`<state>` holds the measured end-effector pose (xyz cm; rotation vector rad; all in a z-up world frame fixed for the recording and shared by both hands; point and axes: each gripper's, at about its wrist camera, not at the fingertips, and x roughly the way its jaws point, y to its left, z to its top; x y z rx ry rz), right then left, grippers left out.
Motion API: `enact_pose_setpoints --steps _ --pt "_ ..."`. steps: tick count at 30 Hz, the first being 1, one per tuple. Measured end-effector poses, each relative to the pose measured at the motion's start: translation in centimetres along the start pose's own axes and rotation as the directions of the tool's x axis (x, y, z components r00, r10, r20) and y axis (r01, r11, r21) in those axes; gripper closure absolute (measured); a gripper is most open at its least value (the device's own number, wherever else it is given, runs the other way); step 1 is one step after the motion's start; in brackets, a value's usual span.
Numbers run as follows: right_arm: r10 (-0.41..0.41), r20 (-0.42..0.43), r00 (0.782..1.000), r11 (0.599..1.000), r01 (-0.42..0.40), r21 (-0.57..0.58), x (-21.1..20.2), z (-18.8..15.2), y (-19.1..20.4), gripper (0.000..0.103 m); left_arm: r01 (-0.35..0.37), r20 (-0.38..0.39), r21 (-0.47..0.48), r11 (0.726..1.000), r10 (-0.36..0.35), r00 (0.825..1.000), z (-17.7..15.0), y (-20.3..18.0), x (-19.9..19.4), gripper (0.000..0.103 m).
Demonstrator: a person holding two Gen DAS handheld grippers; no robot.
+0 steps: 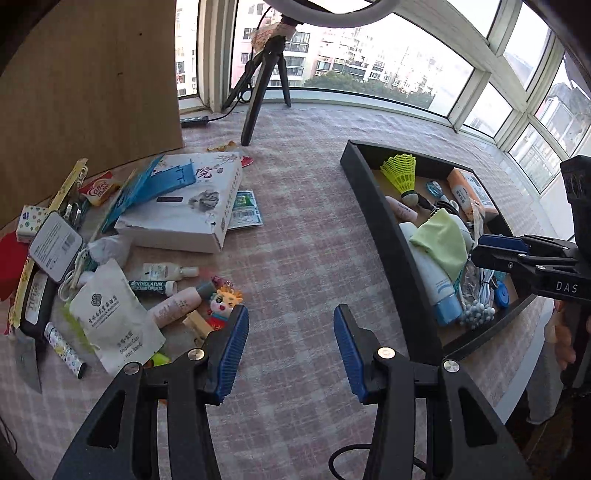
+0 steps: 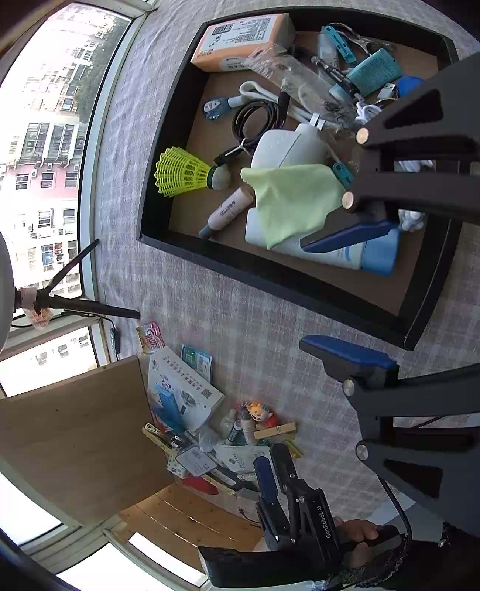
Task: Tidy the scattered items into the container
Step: 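Move both open grippers back over the pile, then grasp the wooden clothespins with the left gripper while the right grasps the doll keychain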
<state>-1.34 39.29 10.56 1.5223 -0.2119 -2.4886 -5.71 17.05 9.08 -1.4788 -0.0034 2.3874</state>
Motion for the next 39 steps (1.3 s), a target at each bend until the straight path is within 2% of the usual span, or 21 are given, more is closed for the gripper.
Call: enact_pose_setpoints --steps 4,10,13,19,23,30,39 --pt "0.069 -0.065 0.996 0.989 -0.077 -0.124 3.8 0.1 5.9 0.057 -0.051 -0.037 -0.115 0.992 0.047 0.998 -2.5 5.6 0.2 0.059" --pt "0.094 -0.149 0.984 0.96 -0.13 -0.248 8.5 0.7 11.6 0.059 -0.081 -0.05 -0.152 0.985 0.074 0.996 -4.6 8.9 -0.5 0.059" --pt "0.11 -0.167 0.98 0.967 -0.144 -0.211 10.0 2.0 12.0 0.059 -0.053 -0.042 -0.156 0.986 0.047 0.998 -4.7 8.9 -0.5 0.059" --pt "0.148 -0.183 0.972 0.987 -0.155 -0.028 12.6 5.1 10.8 0.063 -0.011 -0.045 -0.13 0.992 0.005 0.999 -4.0 7.8 0.5 0.059" --pt "0.167 -0.212 0.963 0.986 -0.158 0.055 14.4 6.0 10.4 0.065 0.009 -0.044 -0.113 0.994 -0.015 0.999 -3.7 7.3 0.9 0.059" --pt "0.181 -0.254 0.95 0.982 -0.161 0.101 16.4 6.5 11.7 0.066 0.029 -0.035 -0.109 0.994 -0.033 0.999 -3.4 7.5 1.1 0.059" --pt "0.128 -0.29 0.948 0.991 -0.114 0.066 17.7 7.0 13.5 0.066 0.046 -0.032 -0.116 0.992 -0.049 0.998 -3.7 7.8 1.3 0.059"
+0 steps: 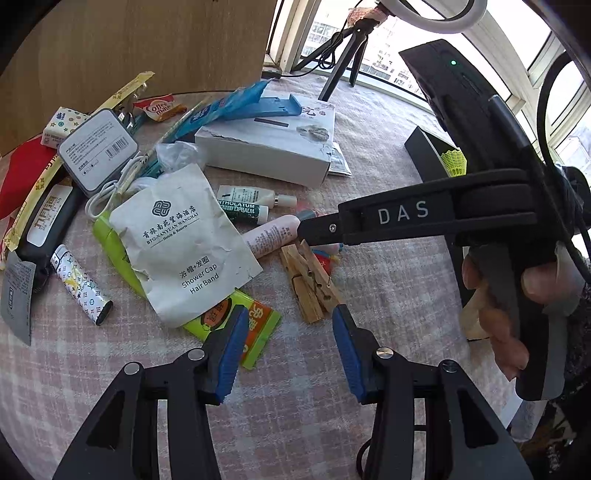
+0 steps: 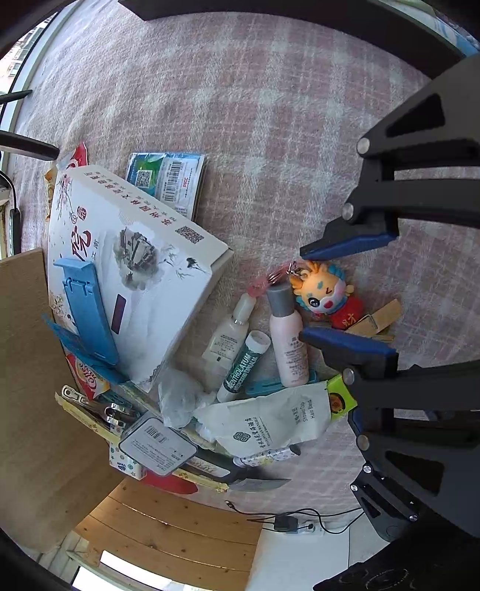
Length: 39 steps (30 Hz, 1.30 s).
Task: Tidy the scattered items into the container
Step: 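Grasp the wooden clothespins with the left gripper while the right grasps the doll keychain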
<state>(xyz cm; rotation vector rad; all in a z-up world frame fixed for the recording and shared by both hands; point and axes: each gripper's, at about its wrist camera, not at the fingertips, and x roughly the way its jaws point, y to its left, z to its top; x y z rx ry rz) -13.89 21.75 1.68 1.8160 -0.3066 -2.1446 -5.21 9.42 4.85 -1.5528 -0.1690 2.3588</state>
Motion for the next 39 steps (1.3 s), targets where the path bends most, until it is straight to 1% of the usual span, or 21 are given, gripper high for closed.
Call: enact_pose_setpoints --steps 2,3,4,8,17,23,26,30,35,37,39 --pt "-0.022 0.005 1.0 0.999 0.022 -0.029 0.1 0.0 0.5 0.066 0.005 0.001 -0.001 1.0 -0.005 1.0 -0.1 0.0 0.0 0.059" --pt "-0.034 0.009 0.999 0.998 0.034 -0.045 0.1 -0.1 0.7 0.068 0.009 0.001 -0.001 1.0 -0.009 1.0 -0.1 0.1 -0.1 0.059" --pt "-0.043 0.012 0.999 0.998 0.044 -0.055 0.1 -0.1 0.8 0.075 0.011 0.0 -0.001 1.0 -0.011 1.0 -0.2 0.1 0.0 0.059" --pt "-0.015 0.011 1.0 0.999 0.015 -0.039 -0.1 -0.2 -0.1 0.075 0.026 -0.008 0.0 1.0 -0.026 1.0 -0.3 -0.2 0.3 0.059" --pt "-0.02 0.02 1.0 1.0 0.02 -0.003 -1.4 -0.7 -2.5 0.075 0.054 -0.021 0.035 0.998 -0.054 0.998 0.7 -2.0 1.2 0.059" --pt "-0.023 0.033 0.999 1.0 0.022 0.021 -2.7 -1.0 -4.6 0.075 0.06 -0.04 0.088 0.994 -0.057 0.998 1.7 -4.1 2.4 0.065" --pt "-0.021 0.04 0.999 0.999 0.02 0.028 -3.1 -1.1 -5.2 0.075 0.078 -0.058 0.08 0.994 -0.074 0.996 2.1 -4.3 3.0 0.066" --pt "-0.015 0.043 0.999 1.0 0.014 0.026 -3.7 -1.5 -5.9 0.075 0.049 -0.058 0.06 0.997 -0.045 0.997 1.9 -3.7 3.2 0.067" --pt "-0.007 0.038 0.999 1.0 0.007 0.013 -3.7 -2.0 -5.3 0.075 -0.009 -0.061 0.054 0.999 0.012 0.998 1.3 -2.3 3.1 0.067" --pt "-0.004 0.035 0.999 1.0 0.004 0.007 -3.6 -2.0 -5.1 0.075 -0.033 -0.068 0.061 0.998 0.038 0.997 1.2 -2.0 3.2 0.072" --pt "-0.004 0.035 0.999 1.0 0.004 -0.002 -3.7 -2.1 -5.0 0.075 -0.042 -0.072 0.069 0.997 0.047 0.996 1.1 -1.8 3.2 0.074"
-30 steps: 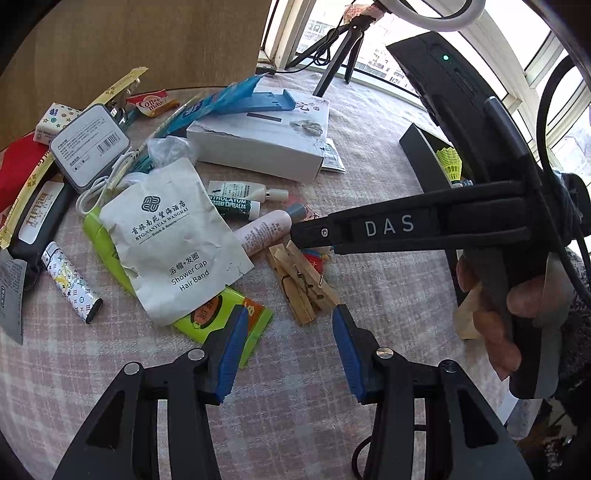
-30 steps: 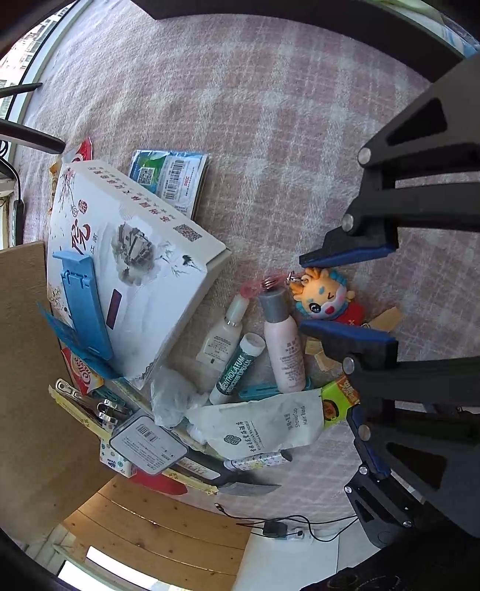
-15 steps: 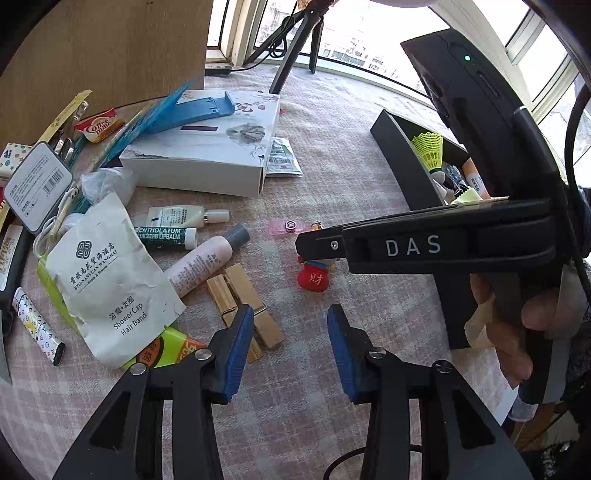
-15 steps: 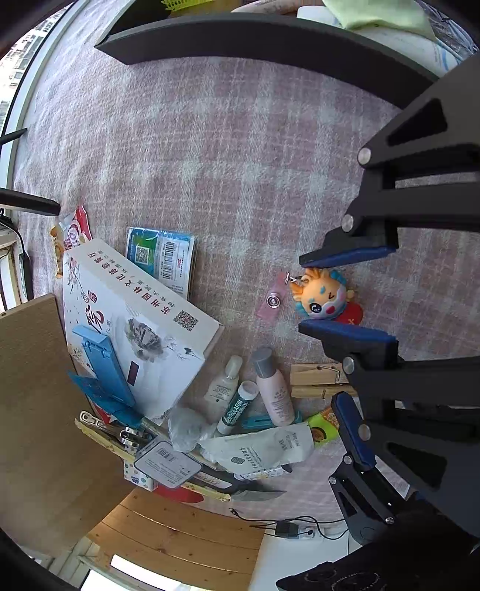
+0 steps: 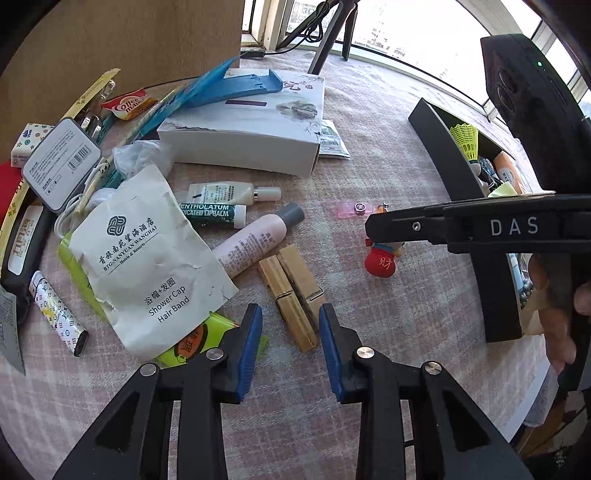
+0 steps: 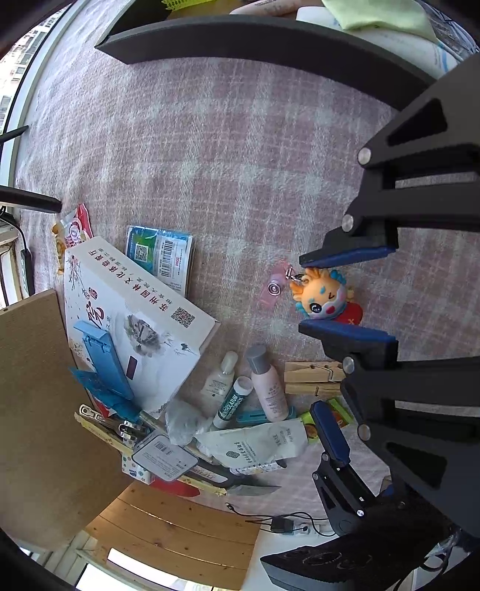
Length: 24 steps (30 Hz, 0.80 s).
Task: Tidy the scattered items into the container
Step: 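Grasp the wooden clothespins with the left gripper while the right grasps the doll keychain, then carry the wooden clothespins and doll keychain into the tray and release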
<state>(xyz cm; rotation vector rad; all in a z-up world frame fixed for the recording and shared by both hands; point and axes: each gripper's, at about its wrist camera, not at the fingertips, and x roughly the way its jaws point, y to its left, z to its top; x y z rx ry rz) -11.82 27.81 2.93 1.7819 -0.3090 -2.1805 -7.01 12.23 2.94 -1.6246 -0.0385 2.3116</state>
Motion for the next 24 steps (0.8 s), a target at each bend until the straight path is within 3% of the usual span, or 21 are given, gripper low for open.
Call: enact_pose_setpoints --steps 14,19,21,24 --pt "-0.023 -0.001 1.0 0.999 0.023 -0.032 1.2 0.9 2.1 0.075 -0.062 -0.026 0.087 0.994 0.064 0.998 0.3 -1.0 0.9 0.073" --pt "-0.027 0.002 1.0 0.999 0.027 -0.037 1.1 1.0 2.1 0.075 -0.08 -0.035 0.115 0.99 0.085 0.996 1.1 -1.6 1.6 0.081" --pt "-0.02 0.003 1.0 0.999 0.02 -0.031 0.9 0.8 1.7 0.075 -0.063 -0.042 0.101 0.993 0.068 0.997 1.2 -1.3 1.5 0.091" --pt "-0.01 0.012 1.0 1.0 0.011 -0.023 0.6 0.7 1.5 0.075 -0.055 -0.028 0.088 0.995 0.058 0.998 1.1 -1.1 0.9 0.091"
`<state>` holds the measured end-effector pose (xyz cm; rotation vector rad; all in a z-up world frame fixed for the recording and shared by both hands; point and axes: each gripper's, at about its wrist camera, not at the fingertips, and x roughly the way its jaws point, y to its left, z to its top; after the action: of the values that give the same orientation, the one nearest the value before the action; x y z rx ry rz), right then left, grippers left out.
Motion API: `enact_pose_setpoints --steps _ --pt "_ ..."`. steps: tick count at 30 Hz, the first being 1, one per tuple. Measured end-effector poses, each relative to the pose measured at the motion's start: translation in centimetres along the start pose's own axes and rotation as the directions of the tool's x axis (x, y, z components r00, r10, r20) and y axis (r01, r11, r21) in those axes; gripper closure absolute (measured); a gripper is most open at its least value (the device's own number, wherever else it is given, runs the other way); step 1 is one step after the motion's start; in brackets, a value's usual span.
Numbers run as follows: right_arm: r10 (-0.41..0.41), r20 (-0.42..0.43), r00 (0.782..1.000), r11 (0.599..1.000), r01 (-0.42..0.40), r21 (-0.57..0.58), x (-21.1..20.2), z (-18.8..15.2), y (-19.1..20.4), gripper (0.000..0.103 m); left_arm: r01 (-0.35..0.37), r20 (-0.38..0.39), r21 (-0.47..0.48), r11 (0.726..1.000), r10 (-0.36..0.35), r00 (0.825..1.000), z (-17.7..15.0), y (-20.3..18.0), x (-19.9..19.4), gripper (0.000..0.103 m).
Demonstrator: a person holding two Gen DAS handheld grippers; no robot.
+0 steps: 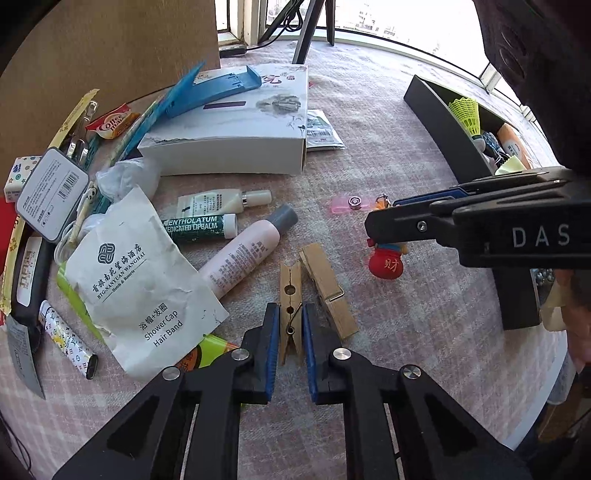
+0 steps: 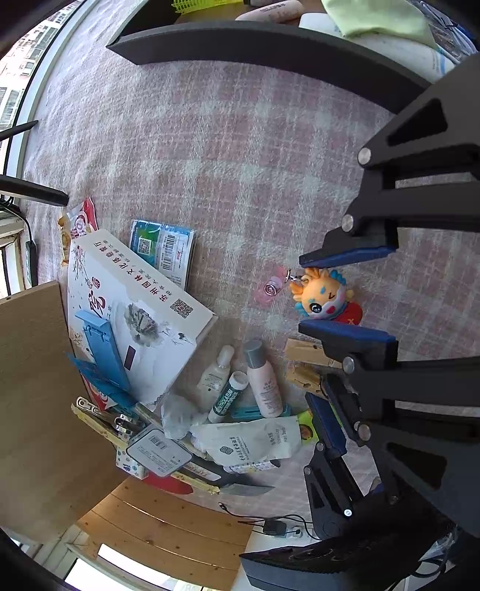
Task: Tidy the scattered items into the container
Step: 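Carry the wooden clothespins and doll keychain into the tray and release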
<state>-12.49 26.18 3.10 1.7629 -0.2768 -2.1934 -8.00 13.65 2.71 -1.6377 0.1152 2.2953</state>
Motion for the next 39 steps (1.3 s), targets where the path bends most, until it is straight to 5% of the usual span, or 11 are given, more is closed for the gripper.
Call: enact_pose_setpoints --steps 8,16,23,32,34,36,39 --pt "0.027 0.056 0.998 1.0 -0.027 0.005 -3.4 -1.2 -1.3 0.075 0.045 0.078 -0.061 0.997 -0.04 0.996 -0.3 0.8 -4.0 0.091" --pt "0.03 0.185 0.982 0.995 -0.048 0.092 -10.4 -4.6 -6.2 0.075 0.11 0.135 0.026 0.994 -0.112 0.984 2.0 -3.8 -6.4 0.091" --pt "-0.099 0.28 0.955 0.966 0.025 0.256 -16.9 -10.1 -14.3 0.075 0.187 0.121 0.191 0.964 -0.212 0.97 4.2 -12.3 -6.8 0.091" --pt "-0.316 0.312 0.896 0.851 0.122 0.51 -22.2 -16.9 -23.8 0.075 0.263 0.081 0.37 0.891 -0.313 0.946 5.6 -23.5 -6.6 0.091" --pt "-0.351 0.302 0.887 0.826 0.14 0.546 -22.8 -17.8 -24.9 0.072 0.256 0.102 0.376 0.89 -0.315 0.944 5.9 -25.0 -6.8 0.083" --pt "-0.384 0.285 0.878 0.794 0.157 0.588 -23.2 -18.4 -25.7 0.063 0.239 0.106 0.373 0.896 -0.297 0.949 6.1 -25.9 -6.7 0.033" --pt "-0.41 0.32 0.854 0.781 0.148 0.606 -24.0 -18.9 -25.8 0.052 0.229 0.138 0.385 0.894 -0.301 0.944 6.0 -26.4 -7.4 0.036"
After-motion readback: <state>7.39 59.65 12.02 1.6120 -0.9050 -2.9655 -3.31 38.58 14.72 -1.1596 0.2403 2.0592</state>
